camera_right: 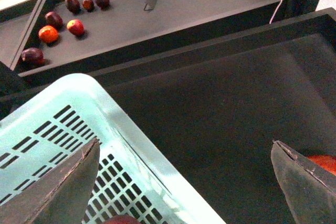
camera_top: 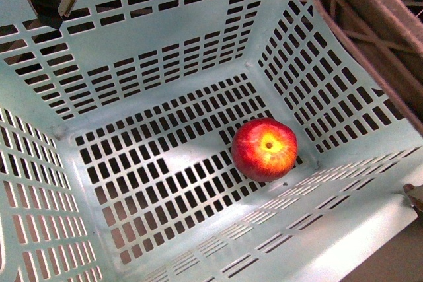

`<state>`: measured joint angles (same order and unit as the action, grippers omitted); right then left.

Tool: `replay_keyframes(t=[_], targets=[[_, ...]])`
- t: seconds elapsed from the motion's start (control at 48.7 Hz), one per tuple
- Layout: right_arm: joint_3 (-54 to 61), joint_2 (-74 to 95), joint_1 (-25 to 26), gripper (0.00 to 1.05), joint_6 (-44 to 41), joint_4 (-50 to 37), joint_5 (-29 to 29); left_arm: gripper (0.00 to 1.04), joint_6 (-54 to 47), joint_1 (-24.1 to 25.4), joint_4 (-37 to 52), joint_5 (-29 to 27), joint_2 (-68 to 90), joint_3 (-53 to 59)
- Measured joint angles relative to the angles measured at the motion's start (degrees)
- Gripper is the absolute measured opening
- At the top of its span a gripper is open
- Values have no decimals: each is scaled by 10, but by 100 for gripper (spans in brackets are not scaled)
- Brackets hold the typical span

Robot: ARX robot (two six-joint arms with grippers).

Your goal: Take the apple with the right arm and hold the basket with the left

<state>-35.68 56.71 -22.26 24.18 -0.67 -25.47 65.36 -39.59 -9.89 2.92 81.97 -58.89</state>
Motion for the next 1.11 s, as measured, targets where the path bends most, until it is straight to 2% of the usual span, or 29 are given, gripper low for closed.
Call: replay_keyframes(t=[0.144, 0.164, 0.205, 0.267, 0.308, 0.452, 0.698, 0.965, 1.027, 1.109], targets=[[3, 2, 0, 96, 0, 0, 2, 7, 3, 0, 0, 3, 0, 0], [12, 1, 3, 94, -15, -24, 12, 7, 4, 0, 0, 3, 0, 0], [64, -12, 14, 84, -85, -152, 54, 7, 5, 0, 0, 3, 0, 0], [116, -31, 31, 73, -145, -249, 74, 7, 5, 0, 0, 2, 0, 0], [136, -42, 41, 68, -168, -278, 83, 7, 5, 0, 0, 2, 0, 0], [197, -94, 80, 44, -219, -304, 117, 7, 4, 0, 0, 1, 0, 0], [262, -165, 129, 2, -236, -296, 166, 7, 4, 0, 0, 1, 0, 0], [303, -236, 167, 2, -238, -265, 205, 7, 3, 0, 0, 2, 0, 0], [310, -254, 198, 2, -239, -254, 247, 7, 3, 0, 0, 2, 0, 0], [317, -275, 218, 2, -239, -241, 249, 7, 3, 0, 0, 1, 0, 0]])
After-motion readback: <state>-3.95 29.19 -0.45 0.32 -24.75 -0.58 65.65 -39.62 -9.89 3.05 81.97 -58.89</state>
